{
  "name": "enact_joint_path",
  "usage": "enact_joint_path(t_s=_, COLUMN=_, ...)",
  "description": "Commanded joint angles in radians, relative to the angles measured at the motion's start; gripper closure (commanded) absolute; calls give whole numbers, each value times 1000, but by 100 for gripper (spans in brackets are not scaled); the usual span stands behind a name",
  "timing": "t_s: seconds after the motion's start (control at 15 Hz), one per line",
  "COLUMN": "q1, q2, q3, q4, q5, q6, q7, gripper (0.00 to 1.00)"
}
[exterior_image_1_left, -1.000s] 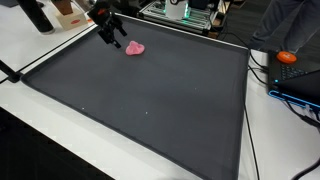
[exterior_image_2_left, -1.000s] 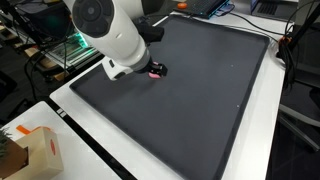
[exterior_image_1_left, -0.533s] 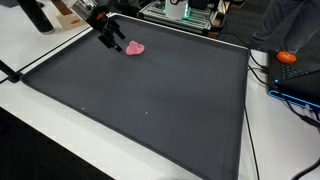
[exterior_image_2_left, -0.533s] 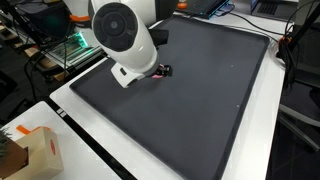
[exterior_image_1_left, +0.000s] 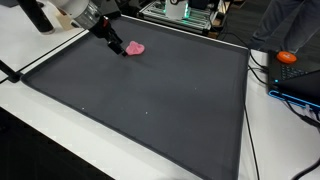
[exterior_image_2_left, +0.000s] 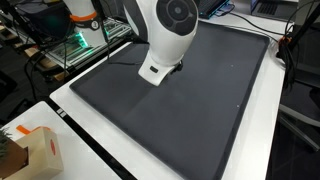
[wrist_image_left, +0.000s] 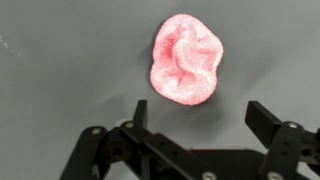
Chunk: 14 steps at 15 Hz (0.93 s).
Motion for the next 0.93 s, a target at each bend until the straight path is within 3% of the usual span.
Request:
enact_joint_path(t_s=0.0, q1=31, q2=23, q3=14, q4=42, q5=-98, q6=-2, q7=-90, gripper=0)
enact_joint_path(t_s=0.33, q1=72, q2=18, q3=45, q4=56, q5=-218, q6=-5, q7=-217, gripper=0)
enact_joint_path(t_s=0.87, q1=138, q2=-15, q3=103, q4=-14, q5=-410, q6=31, q7=-407, gripper=0)
